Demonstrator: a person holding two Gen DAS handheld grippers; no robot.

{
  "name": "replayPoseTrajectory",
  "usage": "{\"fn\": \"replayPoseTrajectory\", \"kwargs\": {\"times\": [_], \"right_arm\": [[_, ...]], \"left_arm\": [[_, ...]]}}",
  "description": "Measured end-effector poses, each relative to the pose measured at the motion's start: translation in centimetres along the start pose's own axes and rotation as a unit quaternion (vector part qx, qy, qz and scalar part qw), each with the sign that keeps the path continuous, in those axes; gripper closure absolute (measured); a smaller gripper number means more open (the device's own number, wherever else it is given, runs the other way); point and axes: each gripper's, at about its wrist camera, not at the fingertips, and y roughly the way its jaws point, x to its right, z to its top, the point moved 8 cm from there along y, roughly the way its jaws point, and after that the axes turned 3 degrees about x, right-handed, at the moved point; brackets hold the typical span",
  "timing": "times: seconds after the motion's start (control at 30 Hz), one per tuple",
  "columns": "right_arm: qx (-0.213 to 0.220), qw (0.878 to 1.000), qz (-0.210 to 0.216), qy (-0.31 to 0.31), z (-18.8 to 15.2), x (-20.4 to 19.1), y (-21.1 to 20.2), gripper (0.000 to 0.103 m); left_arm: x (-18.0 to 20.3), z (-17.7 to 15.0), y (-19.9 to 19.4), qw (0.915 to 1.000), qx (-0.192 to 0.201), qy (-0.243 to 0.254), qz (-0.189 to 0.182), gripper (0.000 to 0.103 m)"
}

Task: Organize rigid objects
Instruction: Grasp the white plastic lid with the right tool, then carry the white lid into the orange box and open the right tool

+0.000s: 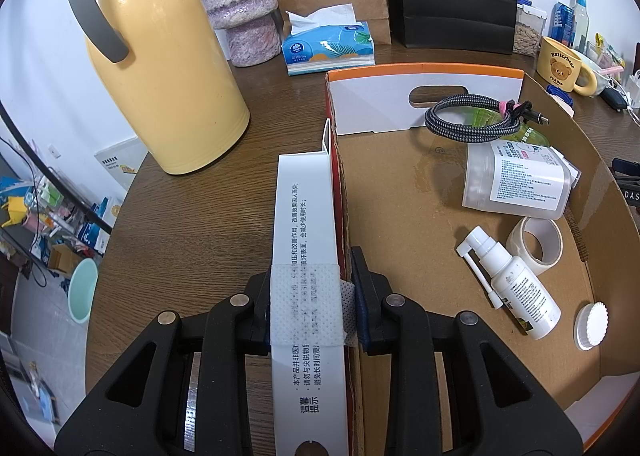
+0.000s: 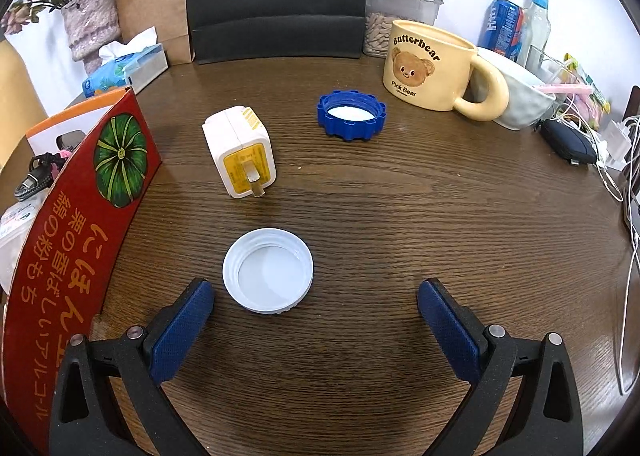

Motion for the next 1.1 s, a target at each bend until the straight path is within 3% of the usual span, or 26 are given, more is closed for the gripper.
{"fn": "replayPoseTrajectory", "kwargs": {"times": [0.3,0.37,0.47,0.5,0.53,0.8,1.1], "right_arm": [[0.001,1.0,0.0,0.0,0.0,0.0,0.1,0.0],[0.006,1.0,0.004,-0.004,0.1,-0.2,-0.1,0.006],[0.022,0.999,0.014,-0.02,0.3,-1.2,-0.6,0.035],[0.025,0.999,0.018,-0.026,0.3,-1.6,-0.8,0.053],[0.029,0.999,0.022,-0.032,0.4,-2.0,-0.9,0.058],[0.038,0.998,0.018,-0.049,0.3,-3.5,-1.3,0.058],[0.082,0.996,0.02,-0.041,1.2,-3.9,-3.3,0.058]], "left_arm": [[0.0,0.0,0.0,1.0,0.0,0.0,0.0,0.079],[0.0,0.0,0.0,1.0,0.0,0.0,0.0,0.079],[0.0,0.0,0.0,1.0,0.0,0.0,0.0,0.079],[0.0,0.0,0.0,1.0,0.0,0.0,0.0,0.079],[0.0,0.0,0.0,1.0,0.0,0.0,0.0,0.079],[0.0,0.0,0.0,1.0,0.0,0.0,0.0,0.079],[0.0,0.0,0.0,1.0,0.0,0.0,0.0,0.079]]}}
